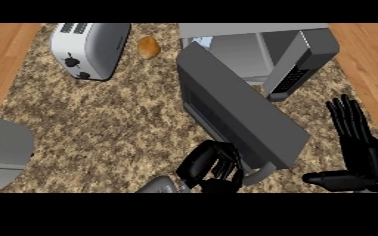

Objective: Pick up the milk, place it into the microwave and close the microwave

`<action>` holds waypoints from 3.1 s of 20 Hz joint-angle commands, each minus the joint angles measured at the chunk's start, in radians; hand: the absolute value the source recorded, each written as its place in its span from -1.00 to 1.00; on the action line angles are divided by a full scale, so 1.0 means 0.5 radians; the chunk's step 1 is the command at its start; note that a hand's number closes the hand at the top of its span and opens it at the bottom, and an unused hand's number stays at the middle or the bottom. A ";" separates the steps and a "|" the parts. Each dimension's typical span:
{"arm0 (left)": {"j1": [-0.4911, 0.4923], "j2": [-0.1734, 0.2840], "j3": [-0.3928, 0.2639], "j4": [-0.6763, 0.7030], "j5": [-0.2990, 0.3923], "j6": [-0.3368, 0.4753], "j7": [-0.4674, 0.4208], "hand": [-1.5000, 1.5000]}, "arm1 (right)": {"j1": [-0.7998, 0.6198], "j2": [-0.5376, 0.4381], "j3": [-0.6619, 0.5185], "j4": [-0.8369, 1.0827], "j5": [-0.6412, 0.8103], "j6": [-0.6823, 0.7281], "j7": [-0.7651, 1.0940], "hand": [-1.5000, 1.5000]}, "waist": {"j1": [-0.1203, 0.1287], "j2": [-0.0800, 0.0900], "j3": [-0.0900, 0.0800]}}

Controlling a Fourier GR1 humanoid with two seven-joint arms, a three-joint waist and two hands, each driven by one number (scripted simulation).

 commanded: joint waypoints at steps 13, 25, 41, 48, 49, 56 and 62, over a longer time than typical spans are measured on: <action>-0.536 -0.025 -0.087 0.123 0.655 0.629 -0.218 1.00 | -0.047 -0.212 0.097 -0.439 -0.354 0.424 0.344 -1.00 | -0.216 0.045 -0.006; -0.884 -0.026 0.198 0.415 1.037 0.753 -0.222 1.00 | -0.135 -0.290 0.075 -0.553 -0.613 0.520 0.479 -1.00 | -0.378 0.113 -0.007; -1.038 -0.026 0.414 0.614 1.400 0.688 -0.561 1.00 | -0.219 -0.398 0.059 -0.650 -0.812 0.544 0.651 -1.00 | -0.473 0.161 -0.005; -1.044 -0.026 0.395 0.680 1.453 0.679 -0.690 1.00 | -0.255 -0.421 0.050 -0.703 -0.896 0.528 0.705 -1.00 | -0.485 0.162 -0.004; -1.073 -0.026 0.405 0.679 1.470 0.678 -0.684 1.00 | -0.258 -0.414 0.059 -0.685 -0.905 0.524 0.715 -1.00 | -0.482 0.171 -0.001; -1.059 -0.026 0.390 0.715 1.547 0.677 -0.764 1.00 | -0.270 -0.465 0.040 -0.713 -0.984 0.526 0.774 -1.00 | -0.507 0.176 -0.002; -1.070 -0.026 0.377 0.733 1.588 0.686 -0.835 1.00 | -0.290 -0.515 0.012 -0.738 -1.048 0.521 0.820 -1.00 | -0.526 0.177 -0.001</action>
